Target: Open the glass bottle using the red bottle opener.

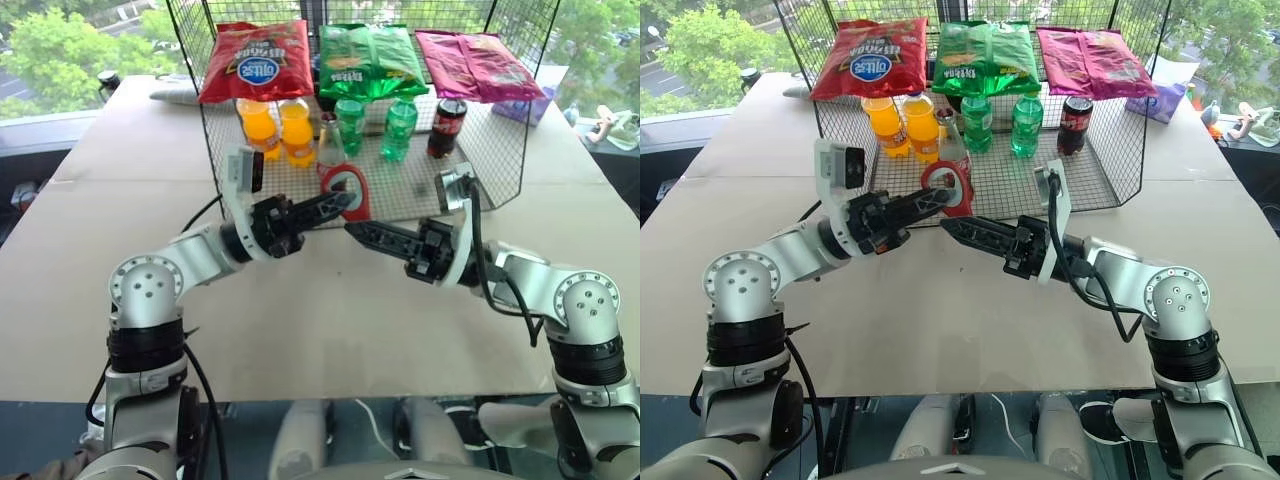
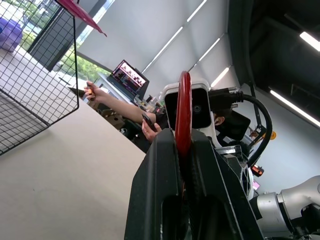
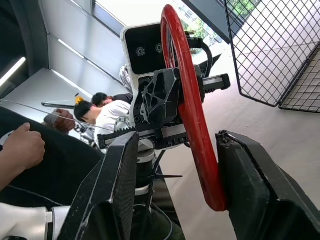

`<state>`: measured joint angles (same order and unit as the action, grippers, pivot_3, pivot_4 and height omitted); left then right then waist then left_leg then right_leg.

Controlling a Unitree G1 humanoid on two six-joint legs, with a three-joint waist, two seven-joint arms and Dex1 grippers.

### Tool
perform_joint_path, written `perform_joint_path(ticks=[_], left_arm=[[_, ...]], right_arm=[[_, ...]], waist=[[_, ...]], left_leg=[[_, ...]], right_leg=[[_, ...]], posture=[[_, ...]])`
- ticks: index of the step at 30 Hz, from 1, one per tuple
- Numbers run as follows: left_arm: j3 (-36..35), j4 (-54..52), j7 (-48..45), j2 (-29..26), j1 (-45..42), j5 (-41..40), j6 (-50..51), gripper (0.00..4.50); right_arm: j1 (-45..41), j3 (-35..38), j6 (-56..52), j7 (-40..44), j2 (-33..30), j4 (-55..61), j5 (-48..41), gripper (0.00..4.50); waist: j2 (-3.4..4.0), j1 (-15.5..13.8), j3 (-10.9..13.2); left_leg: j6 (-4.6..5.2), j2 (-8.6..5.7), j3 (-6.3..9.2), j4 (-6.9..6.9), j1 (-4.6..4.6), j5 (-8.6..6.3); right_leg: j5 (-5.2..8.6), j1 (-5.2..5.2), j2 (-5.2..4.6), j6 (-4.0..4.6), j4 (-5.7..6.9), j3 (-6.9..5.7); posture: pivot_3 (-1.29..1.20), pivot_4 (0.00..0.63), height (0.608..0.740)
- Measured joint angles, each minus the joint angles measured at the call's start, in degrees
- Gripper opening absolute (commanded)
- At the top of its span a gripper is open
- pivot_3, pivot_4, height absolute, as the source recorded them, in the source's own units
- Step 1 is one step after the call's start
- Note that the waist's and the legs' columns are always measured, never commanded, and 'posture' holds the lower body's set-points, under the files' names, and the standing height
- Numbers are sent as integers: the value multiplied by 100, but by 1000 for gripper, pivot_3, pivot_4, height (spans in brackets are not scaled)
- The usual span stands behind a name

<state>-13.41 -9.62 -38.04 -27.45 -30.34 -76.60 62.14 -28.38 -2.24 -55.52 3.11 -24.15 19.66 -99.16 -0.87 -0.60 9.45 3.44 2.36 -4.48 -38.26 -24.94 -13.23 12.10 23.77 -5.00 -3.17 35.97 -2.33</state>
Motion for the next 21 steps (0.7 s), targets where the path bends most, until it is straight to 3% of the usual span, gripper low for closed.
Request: perform_joint_path(ticks=[4, 8, 11, 19, 21], left_arm=[[0, -2, 39, 0, 10, -10, -5, 0], [-1, -6, 11, -2, 15, -33, -8, 0], [-38, 12, -25, -10, 33, -69, -27, 0], [-49, 22, -79, -33, 59, -174, -7, 0], [-29, 26, -118, -140, 58, -238, 60, 755]], right_arm=[[0, -8, 0, -21, 12, 0, 36, 2462], [1, -11, 9, -87, 56, -6, 155, 1269], [2, -5, 36, -73, 141, -8, 177, 15], [5, -2, 27, -24, 141, 18, 140, 15], [15, -6, -9, 3, 139, 37, 137, 0]], waist=[[0, 1, 0], [0, 0, 0], [2, 4, 1], [3, 3, 2], [3, 10, 2]], left_leg=[[0, 0, 0, 0, 0, 0], [0, 0, 0, 0, 0, 0], [0, 0, 0, 2, 0, 0], [0, 0, 0, 2, 0, 0], [0, 1, 0, 4, 0, 0]], right_leg=[[0, 0, 0, 0, 0, 0], [0, 0, 0, 0, 0, 0], [0, 1, 0, 0, 0, 0], [0, 0, 0, 0, -1, 0], [0, 1, 1, 1, -1, -1]], posture=[[0, 150, 740], [0, 150, 740], [0, 150, 740], [0, 150, 740], [0, 150, 740]])
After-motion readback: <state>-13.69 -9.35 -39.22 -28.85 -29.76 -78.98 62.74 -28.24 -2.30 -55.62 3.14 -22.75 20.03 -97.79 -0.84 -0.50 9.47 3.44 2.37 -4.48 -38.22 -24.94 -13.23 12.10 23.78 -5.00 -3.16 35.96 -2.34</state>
